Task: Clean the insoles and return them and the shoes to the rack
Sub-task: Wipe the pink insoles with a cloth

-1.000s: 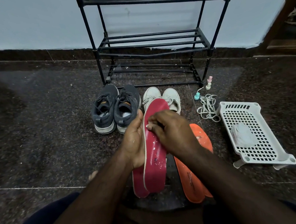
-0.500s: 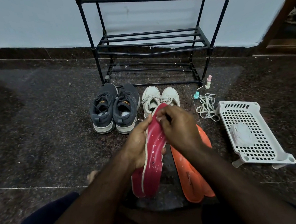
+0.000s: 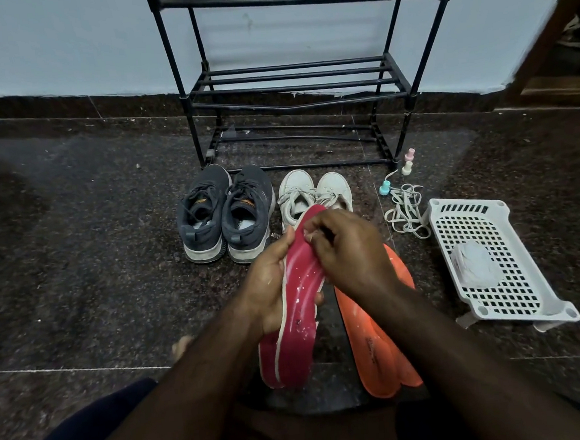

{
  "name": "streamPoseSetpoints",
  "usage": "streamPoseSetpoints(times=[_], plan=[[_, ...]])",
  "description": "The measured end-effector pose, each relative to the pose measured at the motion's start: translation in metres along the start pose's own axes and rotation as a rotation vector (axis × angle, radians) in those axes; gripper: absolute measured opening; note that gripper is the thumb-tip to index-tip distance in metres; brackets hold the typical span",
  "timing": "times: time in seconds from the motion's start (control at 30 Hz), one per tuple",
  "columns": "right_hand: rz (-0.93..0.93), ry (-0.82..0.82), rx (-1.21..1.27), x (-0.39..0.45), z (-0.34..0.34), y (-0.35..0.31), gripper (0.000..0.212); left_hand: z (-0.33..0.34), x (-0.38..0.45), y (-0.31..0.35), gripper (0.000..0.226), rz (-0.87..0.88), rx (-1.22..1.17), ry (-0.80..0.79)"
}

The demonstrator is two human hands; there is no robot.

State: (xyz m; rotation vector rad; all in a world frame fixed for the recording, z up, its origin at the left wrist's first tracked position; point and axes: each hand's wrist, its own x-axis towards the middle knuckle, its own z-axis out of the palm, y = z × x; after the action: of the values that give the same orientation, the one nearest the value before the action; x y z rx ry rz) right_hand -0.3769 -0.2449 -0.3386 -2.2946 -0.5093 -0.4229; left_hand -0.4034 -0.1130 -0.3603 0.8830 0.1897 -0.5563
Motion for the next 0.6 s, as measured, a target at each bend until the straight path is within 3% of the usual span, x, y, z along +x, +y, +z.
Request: streamPoseSetpoints(times=[0.13, 0.23, 0.3, 0.43, 0.6], plan=[[0.13, 0.08, -0.024, 0.013, -0.012, 0.015, 0.012, 0.002, -0.005, 0.0, 0.068, -0.006, 0.045, 0.002], [0.235, 0.147, 0.179, 0.018, -0.023, 0.023, 0.015, 0.002, -0.006, 0.001, 0.069, -0.001, 0.002, -0.006], [0.203, 0.124, 0.218, 0.017, -0.023, 0.02, 0.013, 0.001, -0.006, 0.002, 0.071, 0.003, -0.027, -0.001], [0.045, 0.069, 0.043, 0.011, -0.012, 0.011, 0.014, 0.001, -0.005, 0.0, 0.073, -0.011, -0.021, -0.002], [-0.007, 0.037, 0.021, 0.004, 0.004, 0.003, 0.016, 0.002, 0.002, -0.002, 0.065, 0.008, -0.1, -0.004]])
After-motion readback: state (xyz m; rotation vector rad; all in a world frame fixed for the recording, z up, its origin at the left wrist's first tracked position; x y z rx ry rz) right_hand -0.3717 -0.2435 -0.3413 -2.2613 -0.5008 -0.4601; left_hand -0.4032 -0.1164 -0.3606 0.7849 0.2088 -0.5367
